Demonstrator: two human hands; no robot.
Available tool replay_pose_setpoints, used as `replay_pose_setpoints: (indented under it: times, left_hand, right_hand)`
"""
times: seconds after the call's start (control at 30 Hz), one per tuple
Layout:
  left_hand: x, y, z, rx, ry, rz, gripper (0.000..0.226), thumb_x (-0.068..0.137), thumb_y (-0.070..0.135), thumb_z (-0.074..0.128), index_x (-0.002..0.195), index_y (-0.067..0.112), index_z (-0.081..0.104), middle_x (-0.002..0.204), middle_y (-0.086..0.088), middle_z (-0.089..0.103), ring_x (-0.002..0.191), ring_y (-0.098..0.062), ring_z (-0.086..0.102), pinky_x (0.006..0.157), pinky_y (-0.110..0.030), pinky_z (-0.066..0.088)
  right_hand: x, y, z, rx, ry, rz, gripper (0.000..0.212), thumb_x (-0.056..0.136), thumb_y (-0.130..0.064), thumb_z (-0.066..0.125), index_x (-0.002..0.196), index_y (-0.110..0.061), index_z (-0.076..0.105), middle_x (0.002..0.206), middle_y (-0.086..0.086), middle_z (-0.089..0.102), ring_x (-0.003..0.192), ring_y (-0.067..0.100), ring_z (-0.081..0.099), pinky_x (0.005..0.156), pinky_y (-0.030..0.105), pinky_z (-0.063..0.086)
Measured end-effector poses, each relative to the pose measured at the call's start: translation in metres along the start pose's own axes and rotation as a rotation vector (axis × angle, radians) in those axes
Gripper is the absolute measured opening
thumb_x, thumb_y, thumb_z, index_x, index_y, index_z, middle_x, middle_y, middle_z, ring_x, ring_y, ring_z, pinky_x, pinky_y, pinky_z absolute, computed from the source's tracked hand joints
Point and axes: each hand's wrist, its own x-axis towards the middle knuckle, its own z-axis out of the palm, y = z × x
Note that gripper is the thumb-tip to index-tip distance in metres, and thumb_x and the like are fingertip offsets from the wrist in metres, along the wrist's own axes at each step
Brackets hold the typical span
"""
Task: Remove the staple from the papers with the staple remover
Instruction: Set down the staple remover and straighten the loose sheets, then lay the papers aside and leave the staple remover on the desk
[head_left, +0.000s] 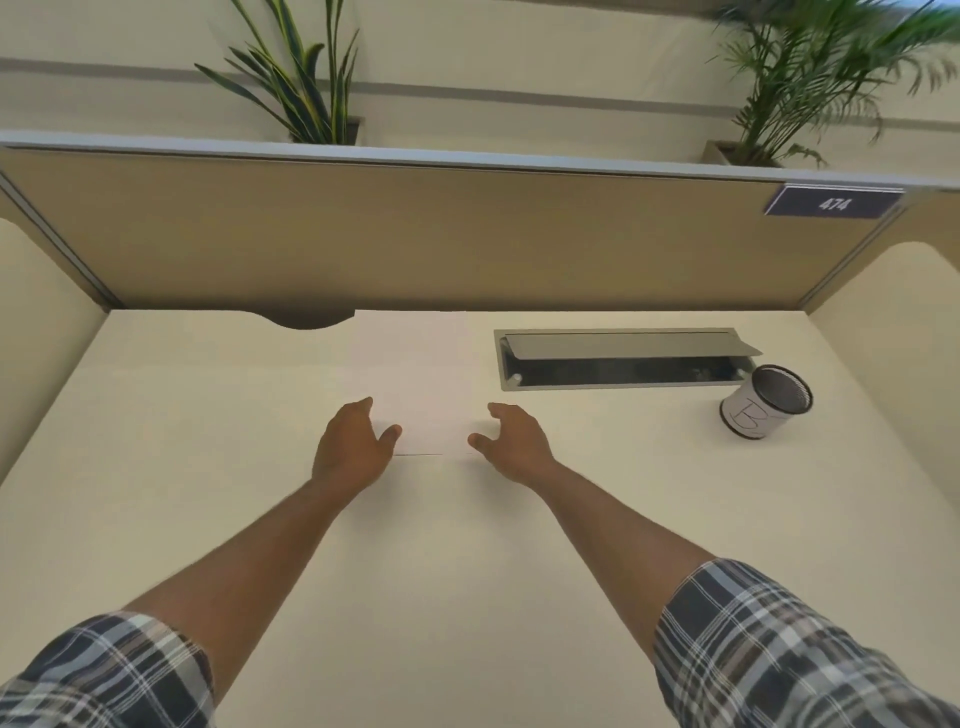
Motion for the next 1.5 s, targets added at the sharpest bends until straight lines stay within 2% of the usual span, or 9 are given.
replay_pose_setpoints:
  times: [0.27,0.63,0.77,0.9,1.03,1.1,1.3,1.37,1.5]
  left_hand:
    - [-0.099,0.017,0.040,0.073,-0.074,0.235,0.073,0.100,0.044,0.053,0.158,0.011,0.022,0.166,-0.004,0.025,0.156,-0.021,0.013,0.123,-0.039,0.021]
    - [-0.179,0.053,0.128,0.197,-0.219,0.442,0.078,0.104,0.048,0.041,0.160,0.009,0.004,0.170,-0.004,-0.001,0.157,-0.020,-0.007,0.125,-0.035,-0.001]
    - [-0.189,0.078,0.158,0.240,-0.227,0.505,0.078,0.104,0.048,0.039,0.160,0.009,0.002,0.170,-0.004,-0.005,0.156,-0.021,-0.008,0.125,-0.035,-0.001]
    - [-0.194,0.101,0.186,0.246,-0.250,0.551,0.078,0.104,0.048,0.040,0.160,0.009,0.003,0.170,-0.004,-0.005,0.157,-0.021,-0.007,0.125,-0.036,0.000]
    - [-0.194,0.117,0.214,0.300,-0.269,0.591,0.079,0.103,0.052,0.037,0.161,0.009,0.003,0.169,-0.005,-0.007,0.157,-0.022,-0.006,0.125,-0.035,0.000]
    - [-0.194,0.124,0.223,0.314,-0.272,0.612,0.079,0.103,0.052,0.037,0.160,0.009,0.003,0.169,-0.004,-0.009,0.157,-0.023,-0.006,0.125,-0.035,-0.001]
    - [-0.184,0.144,0.250,0.352,-0.263,0.641,0.081,0.102,0.054,0.036,0.160,0.009,0.002,0.169,-0.004,-0.009,0.157,-0.024,-0.008,0.127,-0.038,0.000]
    - [-0.180,0.147,0.254,0.381,-0.255,0.646,0.084,0.100,0.062,0.024,0.160,0.009,0.002,0.169,-0.005,-0.009,0.156,-0.024,-0.009,0.127,-0.039,0.000]
    - [-0.171,0.157,0.266,0.395,-0.238,0.666,0.092,0.090,0.068,0.004,0.161,0.008,0.004,0.169,-0.005,-0.007,0.157,-0.025,-0.006,0.127,-0.040,0.002]
  right_hand:
    - [-0.091,0.045,-0.025,-0.238,0.066,-0.120,0.067,0.100,-0.041,0.059,0.157,-0.016,0.035,0.160,0.004,0.038,0.146,0.025,0.037,0.117,0.038,0.035]
    - [-0.186,0.166,-0.062,-0.283,0.188,-0.036,0.057,0.099,-0.036,0.060,0.150,-0.016,0.045,0.152,0.003,0.045,0.135,0.027,0.046,0.108,0.040,0.040]
    - [-0.206,0.215,-0.084,-0.183,0.272,0.043,0.045,0.096,-0.032,0.065,0.139,-0.017,0.059,0.136,0.002,0.057,0.121,0.024,0.059,0.099,0.036,0.048]
    - [-0.214,0.254,-0.107,-0.034,0.334,0.155,0.020,0.093,-0.027,0.067,0.111,-0.020,0.072,0.111,-0.004,0.068,0.100,0.015,0.066,0.089,0.032,0.051]
    - [-0.215,0.282,-0.121,0.077,0.344,0.264,0.009,0.091,-0.021,0.066,0.091,-0.018,0.075,0.093,-0.008,0.073,0.090,0.013,0.068,0.084,0.031,0.053]
    - [-0.214,0.293,-0.124,0.102,0.344,0.289,0.008,0.090,-0.021,0.067,0.086,-0.021,0.073,0.087,-0.011,0.072,0.085,0.011,0.067,0.075,0.023,0.050]
    - [-0.203,0.322,-0.130,0.173,0.320,0.327,0.007,0.089,-0.023,0.072,0.092,-0.018,0.076,0.092,-0.008,0.075,0.085,0.009,0.068,0.069,0.014,0.044]
    - [-0.202,0.324,-0.131,0.196,0.309,0.322,0.008,0.089,-0.022,0.073,0.093,-0.016,0.076,0.093,-0.007,0.076,0.086,0.009,0.068,0.068,0.009,0.042]
    - [-0.193,0.330,-0.133,0.241,0.283,0.325,0.006,0.088,-0.021,0.075,0.089,-0.015,0.076,0.092,-0.006,0.076,0.088,0.011,0.070,0.068,0.014,0.046]
